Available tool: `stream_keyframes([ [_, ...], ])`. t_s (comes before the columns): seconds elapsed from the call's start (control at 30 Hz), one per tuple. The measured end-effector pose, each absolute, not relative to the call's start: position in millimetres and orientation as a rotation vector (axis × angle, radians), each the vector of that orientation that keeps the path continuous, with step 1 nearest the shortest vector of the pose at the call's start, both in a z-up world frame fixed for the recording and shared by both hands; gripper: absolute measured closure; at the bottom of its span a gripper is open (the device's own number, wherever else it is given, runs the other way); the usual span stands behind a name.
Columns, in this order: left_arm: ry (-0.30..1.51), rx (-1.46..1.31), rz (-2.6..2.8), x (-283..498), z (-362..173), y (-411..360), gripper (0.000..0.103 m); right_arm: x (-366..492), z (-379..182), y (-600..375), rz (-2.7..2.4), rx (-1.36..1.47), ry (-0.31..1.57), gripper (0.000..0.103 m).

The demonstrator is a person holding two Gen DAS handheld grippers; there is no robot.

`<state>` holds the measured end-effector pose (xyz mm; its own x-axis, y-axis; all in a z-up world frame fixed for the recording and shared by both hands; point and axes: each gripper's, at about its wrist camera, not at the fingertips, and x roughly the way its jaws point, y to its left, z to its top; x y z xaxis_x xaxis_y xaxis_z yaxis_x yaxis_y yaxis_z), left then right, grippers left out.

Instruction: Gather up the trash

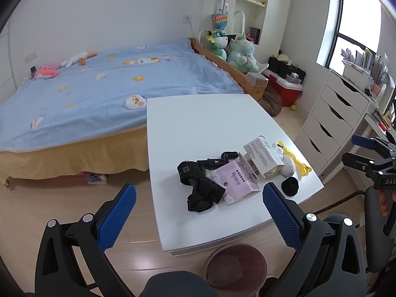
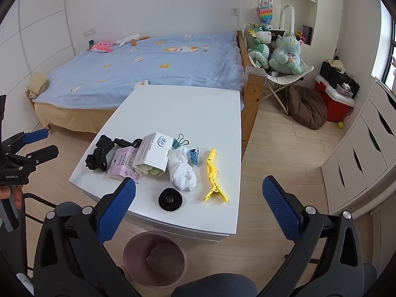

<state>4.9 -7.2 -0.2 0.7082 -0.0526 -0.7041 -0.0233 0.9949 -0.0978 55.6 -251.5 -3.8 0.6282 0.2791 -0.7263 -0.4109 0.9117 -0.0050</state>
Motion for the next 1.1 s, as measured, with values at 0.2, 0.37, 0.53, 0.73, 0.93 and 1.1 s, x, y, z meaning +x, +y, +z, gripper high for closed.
stream_keyframes([
  [0.2,0.785,-0.11,-0.02,3.9,-0.6,-6.0,0.005,54.2,-4.7,-250.5,0.4,-0.175,0.802,0.003],
  [0.37,0.784,-0.111,-0.021,3.3,-0.5,-6.0,0.005,53.3,-5.2,-248.7,0.404,-0.175,0.803,0.003],
  [0.53,0.785,-0.112,-0.024,3.2,-0.3,-6.6,0.005,52.3,-5.2,-246.9,0.409,-0.173,0.807,0.003],
  [0.73,0.788,-0.108,-0.028,3.0,1.2,-8.1,0.005,52.9,-4.8,-246.9,0.415,-0.172,0.815,0.003],
  [0.93,0.789,-0.111,-0.029,3.8,0.7,-7.8,0.005,53.8,-4.7,-247.5,0.422,-0.169,0.819,0.003],
  [1.1,0.798,-0.105,-0.039,5.2,-0.5,-8.0,0.005,55.8,-3.6,-247.9,0.436,-0.16,0.822,0.003],
])
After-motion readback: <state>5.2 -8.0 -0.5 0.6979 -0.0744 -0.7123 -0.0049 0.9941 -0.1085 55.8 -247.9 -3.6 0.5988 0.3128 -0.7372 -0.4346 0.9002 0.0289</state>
